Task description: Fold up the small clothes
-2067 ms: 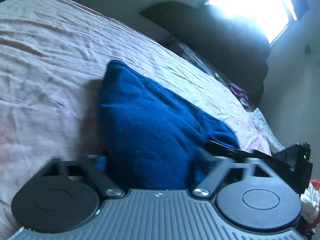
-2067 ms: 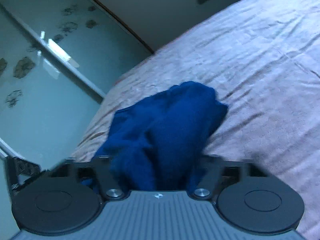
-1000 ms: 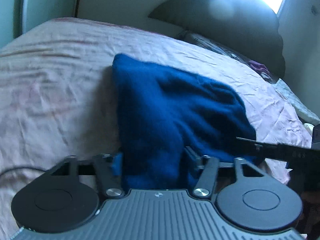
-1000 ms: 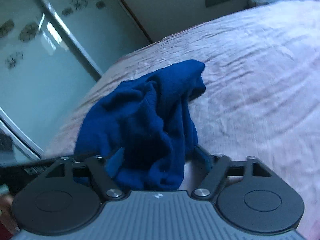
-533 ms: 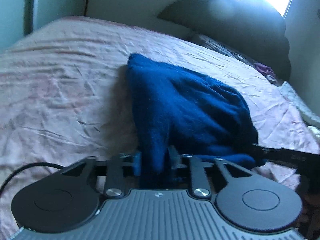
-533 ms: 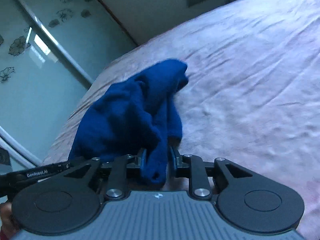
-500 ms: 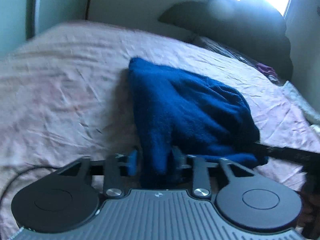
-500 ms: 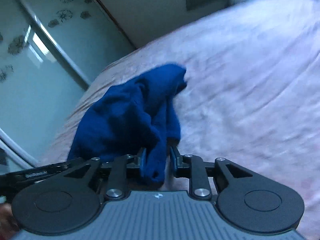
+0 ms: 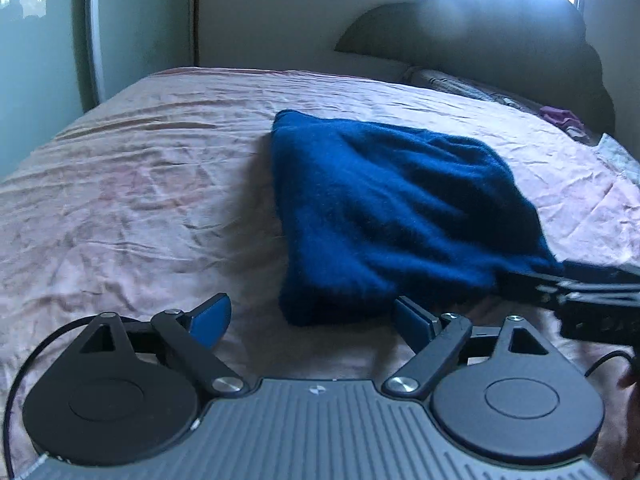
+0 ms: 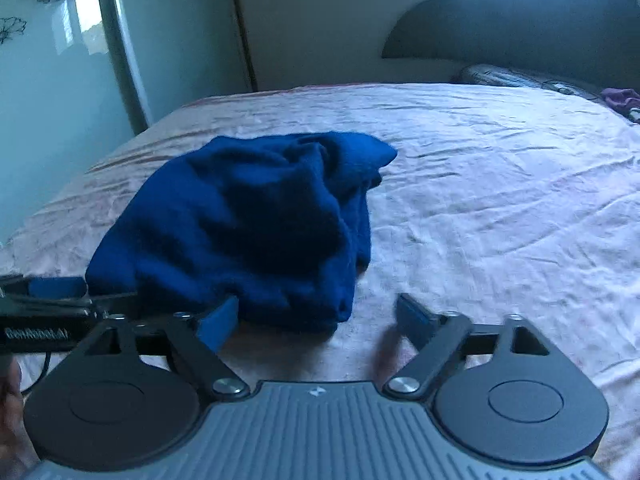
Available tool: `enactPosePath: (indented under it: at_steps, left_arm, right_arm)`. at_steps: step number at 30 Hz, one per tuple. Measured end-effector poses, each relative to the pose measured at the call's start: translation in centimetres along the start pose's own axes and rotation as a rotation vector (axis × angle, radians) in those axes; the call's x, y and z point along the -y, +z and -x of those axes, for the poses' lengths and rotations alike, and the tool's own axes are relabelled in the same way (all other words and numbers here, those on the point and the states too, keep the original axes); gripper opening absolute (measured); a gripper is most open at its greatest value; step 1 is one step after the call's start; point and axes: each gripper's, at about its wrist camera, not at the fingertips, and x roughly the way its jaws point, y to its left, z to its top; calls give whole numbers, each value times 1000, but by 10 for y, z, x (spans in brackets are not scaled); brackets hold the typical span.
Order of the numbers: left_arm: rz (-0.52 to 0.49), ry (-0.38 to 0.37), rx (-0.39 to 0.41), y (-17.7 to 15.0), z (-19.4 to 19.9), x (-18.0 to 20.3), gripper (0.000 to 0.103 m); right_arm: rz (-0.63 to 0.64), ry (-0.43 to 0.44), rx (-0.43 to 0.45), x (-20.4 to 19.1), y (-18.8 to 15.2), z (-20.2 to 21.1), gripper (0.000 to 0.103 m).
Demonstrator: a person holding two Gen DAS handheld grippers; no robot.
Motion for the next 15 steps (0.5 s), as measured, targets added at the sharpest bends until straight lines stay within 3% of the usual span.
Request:
enactPosePath:
  at_steps: [3, 15]
  left_arm:
    - [-6, 23, 5, -3, 2, 1, 91]
    - [-11, 73, -3, -13, 11, 4, 96]
  right_arm:
    - [14, -36, 15, -6, 0, 3, 98]
    - [-25, 12, -27, -12, -13, 12, 98]
